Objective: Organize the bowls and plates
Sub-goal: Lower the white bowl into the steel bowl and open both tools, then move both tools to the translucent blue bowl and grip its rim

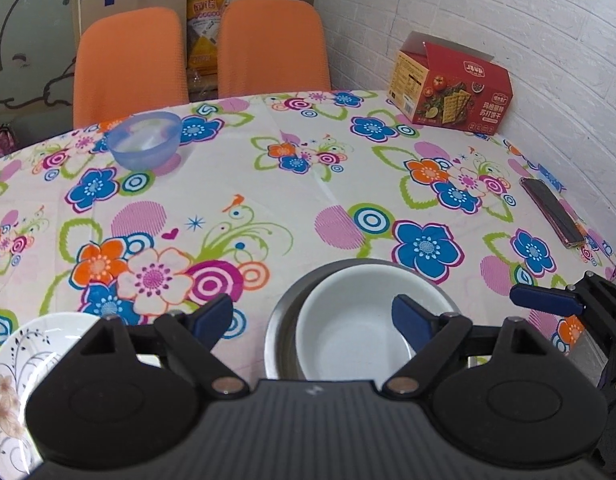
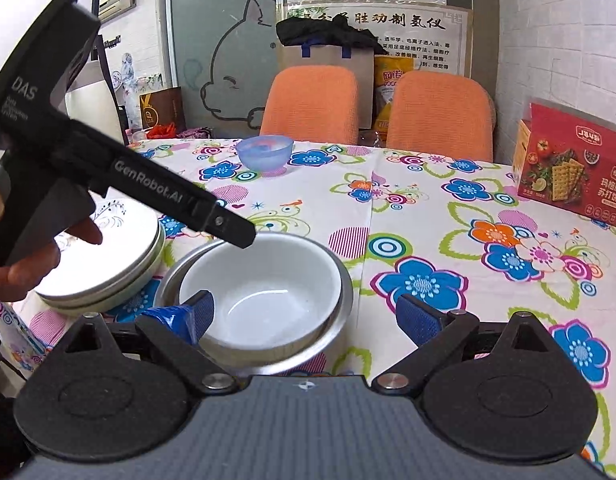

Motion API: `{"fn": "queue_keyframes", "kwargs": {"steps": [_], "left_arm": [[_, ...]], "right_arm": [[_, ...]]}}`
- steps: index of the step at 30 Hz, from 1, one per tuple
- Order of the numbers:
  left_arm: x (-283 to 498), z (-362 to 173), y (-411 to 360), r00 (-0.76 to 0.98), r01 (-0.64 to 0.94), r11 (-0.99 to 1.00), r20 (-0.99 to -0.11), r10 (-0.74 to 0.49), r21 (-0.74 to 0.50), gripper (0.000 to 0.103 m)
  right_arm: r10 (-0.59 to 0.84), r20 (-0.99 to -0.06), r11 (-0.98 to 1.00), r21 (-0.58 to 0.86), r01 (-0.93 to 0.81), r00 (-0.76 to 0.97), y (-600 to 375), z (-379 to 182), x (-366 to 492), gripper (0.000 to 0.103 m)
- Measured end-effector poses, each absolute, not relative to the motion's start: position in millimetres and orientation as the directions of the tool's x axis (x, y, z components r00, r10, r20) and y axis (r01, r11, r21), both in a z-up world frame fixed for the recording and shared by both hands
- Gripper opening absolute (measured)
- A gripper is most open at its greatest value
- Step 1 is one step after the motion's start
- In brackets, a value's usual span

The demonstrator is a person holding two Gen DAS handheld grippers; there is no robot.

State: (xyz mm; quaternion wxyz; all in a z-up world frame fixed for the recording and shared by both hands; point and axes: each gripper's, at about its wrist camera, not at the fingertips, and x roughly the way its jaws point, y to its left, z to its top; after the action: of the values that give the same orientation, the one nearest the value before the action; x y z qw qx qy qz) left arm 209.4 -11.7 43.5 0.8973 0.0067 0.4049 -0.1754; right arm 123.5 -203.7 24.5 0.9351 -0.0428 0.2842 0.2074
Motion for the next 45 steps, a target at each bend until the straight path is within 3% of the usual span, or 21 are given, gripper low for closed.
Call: {"fn": "queue_keyframes", "kwargs": {"steps": [16, 23, 31, 35, 45], "left_arm": [[265.3, 51.3, 54.8, 0.672, 0.189, 0.980, -0.720, -0.172, -0.057, 0.093], [312.3, 30.1, 93.1, 0.634, 0.120, 0.992, -0.768, -0.095, -0.023, 0.094], [392.8, 42.1, 149.1, 0.676, 0.004, 0.994, -0.732, -0.086, -0.113, 0.094], [433.5, 39.1, 149.5, 0.693, 0.048, 0.986, -0.705, -0.150, -0.162, 0.094], [496.1, -2.2, 128.7, 0.648, 0.081, 0.990, -0.749, -0.137, -0.112, 0.094]], "right_arm": [[0.430, -0.543, 0.849, -0.028, -0.527, 0.721, -152.1, 69.2, 267.2, 0.086], [0.466, -0.627, 0.813, 0.024, -0.582, 0.625, -116.9, 49.8, 346.4, 0.086], [0.491, -0.669, 0.779, 0.051, -0.625, 0.558, -77.4, 18.8, 386.5, 0.086], [0.487, -0.675, 0.775, 0.040, -0.631, 0.555, -57.1, 7.6, 402.5, 0.086], [0.463, -0.682, 0.779, 0.008, -0.627, 0.566, -22.5, -23.1, 432.5, 0.086]]}}
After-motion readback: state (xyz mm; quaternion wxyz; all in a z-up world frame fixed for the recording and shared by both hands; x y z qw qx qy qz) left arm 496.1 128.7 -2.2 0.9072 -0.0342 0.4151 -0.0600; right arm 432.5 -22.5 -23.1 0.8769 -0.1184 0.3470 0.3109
